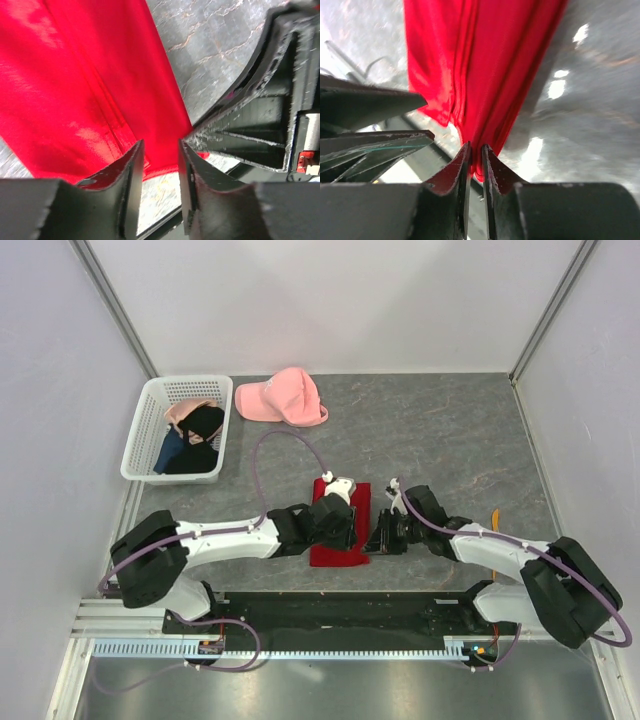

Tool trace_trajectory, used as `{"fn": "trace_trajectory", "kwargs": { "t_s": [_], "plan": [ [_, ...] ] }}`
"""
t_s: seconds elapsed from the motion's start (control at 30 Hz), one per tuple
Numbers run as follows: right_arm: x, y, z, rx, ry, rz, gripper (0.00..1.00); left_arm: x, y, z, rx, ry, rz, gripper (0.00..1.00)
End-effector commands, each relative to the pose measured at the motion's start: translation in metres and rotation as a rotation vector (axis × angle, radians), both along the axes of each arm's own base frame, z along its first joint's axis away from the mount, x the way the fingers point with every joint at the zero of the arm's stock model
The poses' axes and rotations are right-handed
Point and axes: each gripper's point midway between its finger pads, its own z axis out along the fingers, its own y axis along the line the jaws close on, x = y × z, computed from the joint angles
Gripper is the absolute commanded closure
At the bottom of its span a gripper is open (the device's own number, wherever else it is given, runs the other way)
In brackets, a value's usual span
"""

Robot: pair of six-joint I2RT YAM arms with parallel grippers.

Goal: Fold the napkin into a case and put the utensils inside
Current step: Fold the 2/3-rectangle-folded napkin at the center of the board.

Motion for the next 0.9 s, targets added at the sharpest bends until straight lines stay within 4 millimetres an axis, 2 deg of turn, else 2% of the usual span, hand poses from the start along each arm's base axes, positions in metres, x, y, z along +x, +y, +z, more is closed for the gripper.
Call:
{"fn": "trace_trajectory", "kwargs": {
  "t_s": [0.0,0.03,0.07,0.1,0.13,0.2,0.27,0.3,0.33,0.4,0.43,0.57,0.63,0.87],
  "plan": [
    [0.002,0.018,0.023,0.119,-0.017,-0.004,0.75,0.005,0.01,0.024,0.015,-0.133,0.024,0.57],
    [-0.001,0.012,0.018,0.078,0.003,-0.012,0.71,0.006,0.011,0.026,0.025,-0.145,0.033,0.56],
    [0.009,0.008,0.023,0.052,-0.031,-0.033,0.65,0.001,0.007,0.027,0.029,-0.156,0.02,0.54],
    [0.024,-0.012,0.02,-0.023,-0.067,-0.106,0.49,-0.001,0.009,0.025,0.053,-0.16,0.018,0.53],
    [0.023,-0.027,0.013,-0.084,-0.039,-0.147,0.41,-0.003,0.004,0.028,0.063,-0.174,0.014,0.52],
    [0.041,-0.05,0.021,-0.131,-0.079,-0.247,0.26,-0.006,0.003,0.019,0.121,-0.179,0.008,0.5],
    [0.044,-0.064,0.022,-0.174,-0.075,-0.29,0.19,-0.01,-0.003,0.022,0.165,-0.204,-0.002,0.5],
    [0.049,-0.074,0.023,-0.2,-0.09,-0.326,0.16,-0.009,-0.004,0.014,0.209,-0.212,0.0,0.5],
    [0.047,-0.079,0.021,-0.227,-0.082,-0.331,0.15,-0.011,-0.008,0.018,0.235,-0.213,-0.008,0.5],
    [0.05,-0.091,0.02,-0.256,-0.076,-0.371,0.14,-0.012,-0.011,0.006,0.302,-0.199,-0.002,0.5],
    [0.049,-0.097,0.017,-0.275,-0.064,-0.393,0.13,-0.011,-0.014,0.01,0.331,-0.209,0.003,0.5],
    [0.05,-0.109,0.011,-0.291,-0.042,-0.443,0.13,-0.014,-0.029,0.003,0.373,-0.208,-0.002,0.5],
    [0.051,-0.112,0.01,-0.304,-0.051,-0.445,0.13,-0.019,-0.037,-0.004,0.377,-0.193,-0.019,0.49],
    [0.055,-0.11,0.012,-0.304,-0.086,-0.4,0.11,-0.031,-0.044,-0.026,0.412,-0.146,-0.05,0.48]
  ]
}}
